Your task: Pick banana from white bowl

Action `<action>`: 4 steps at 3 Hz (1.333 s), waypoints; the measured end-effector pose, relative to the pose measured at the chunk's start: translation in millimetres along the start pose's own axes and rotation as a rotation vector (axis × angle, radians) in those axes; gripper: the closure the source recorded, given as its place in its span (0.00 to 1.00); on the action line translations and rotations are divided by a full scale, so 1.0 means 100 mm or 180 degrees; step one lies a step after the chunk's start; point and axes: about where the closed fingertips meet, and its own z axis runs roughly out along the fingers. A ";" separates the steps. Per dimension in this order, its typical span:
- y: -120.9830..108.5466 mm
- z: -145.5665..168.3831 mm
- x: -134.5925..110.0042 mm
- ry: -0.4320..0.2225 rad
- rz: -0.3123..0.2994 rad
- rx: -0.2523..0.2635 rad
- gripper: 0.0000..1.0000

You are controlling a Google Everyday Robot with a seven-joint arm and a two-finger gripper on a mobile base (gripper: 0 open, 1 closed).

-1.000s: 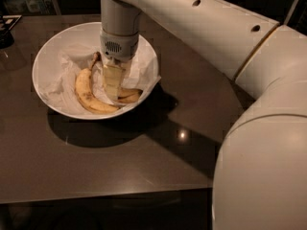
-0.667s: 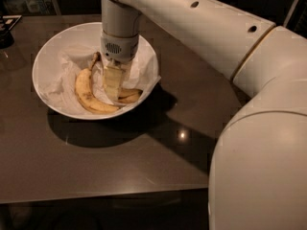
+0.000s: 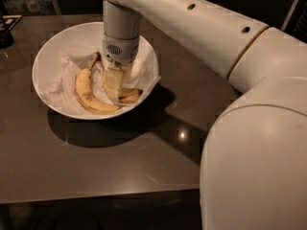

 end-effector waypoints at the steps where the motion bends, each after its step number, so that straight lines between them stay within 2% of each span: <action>1: -0.03 0.09 -0.01 0.0005 0.0019 -0.0117 0.44; 2: -0.05 0.14 -0.03 0.0011 0.0031 -0.0208 0.42; 3: -0.06 0.14 -0.05 0.0001 0.0031 -0.0254 0.46; 4: -0.06 0.14 -0.05 0.0001 0.0031 -0.0254 0.64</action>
Offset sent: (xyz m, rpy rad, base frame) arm -0.0038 -0.0075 -0.0319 -0.0295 0.1850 0.0113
